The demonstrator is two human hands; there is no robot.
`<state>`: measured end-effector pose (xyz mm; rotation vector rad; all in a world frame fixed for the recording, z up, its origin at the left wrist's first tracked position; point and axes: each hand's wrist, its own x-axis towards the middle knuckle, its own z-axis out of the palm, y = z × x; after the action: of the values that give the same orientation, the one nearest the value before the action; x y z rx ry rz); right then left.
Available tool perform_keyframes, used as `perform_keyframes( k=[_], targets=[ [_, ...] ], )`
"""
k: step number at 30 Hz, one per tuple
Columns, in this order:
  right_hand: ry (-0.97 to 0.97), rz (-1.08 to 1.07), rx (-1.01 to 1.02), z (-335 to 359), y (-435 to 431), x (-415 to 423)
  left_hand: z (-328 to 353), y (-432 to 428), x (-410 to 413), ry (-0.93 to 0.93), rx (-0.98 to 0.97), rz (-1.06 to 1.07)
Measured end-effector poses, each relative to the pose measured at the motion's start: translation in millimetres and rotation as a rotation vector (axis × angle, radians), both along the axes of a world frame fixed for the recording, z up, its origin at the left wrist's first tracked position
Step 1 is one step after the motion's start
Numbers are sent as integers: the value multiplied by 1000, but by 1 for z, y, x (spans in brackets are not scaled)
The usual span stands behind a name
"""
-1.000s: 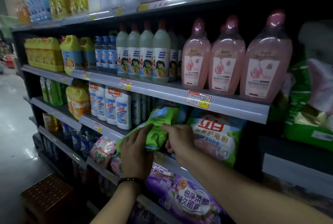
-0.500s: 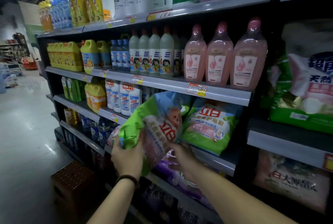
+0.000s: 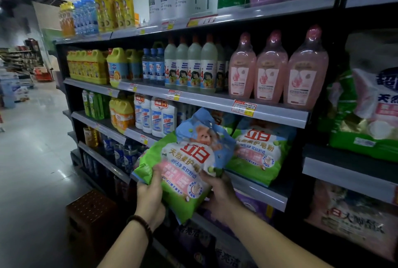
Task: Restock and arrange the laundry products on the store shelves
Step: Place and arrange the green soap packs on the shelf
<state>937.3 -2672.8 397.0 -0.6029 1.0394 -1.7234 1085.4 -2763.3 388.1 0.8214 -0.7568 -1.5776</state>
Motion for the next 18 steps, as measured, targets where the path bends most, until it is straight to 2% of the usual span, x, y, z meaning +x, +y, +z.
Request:
perform_keyframes(
  k=[2,3,6,8,11,18],
  targets=[
    [25,-91,37,2,-13,-11,-2,-2,-9,-47,-41,-1],
    [43,-121,57,4,-18,-17,-7,-3,-13,-176,-106,62],
    [99,-181,90,13,-35,-34,-34,-2,-27,-765,-424,196],
    [126,-225,95,19,-50,-45,-45,6,-37,-985,-608,190],
    [164,-280,105,24,-77,-61,-53,5,-60,-997,-796,68],
    [337,-378,78,50,-127,-120,-41,-53,-118,-931,-910,-139]
  ],
)
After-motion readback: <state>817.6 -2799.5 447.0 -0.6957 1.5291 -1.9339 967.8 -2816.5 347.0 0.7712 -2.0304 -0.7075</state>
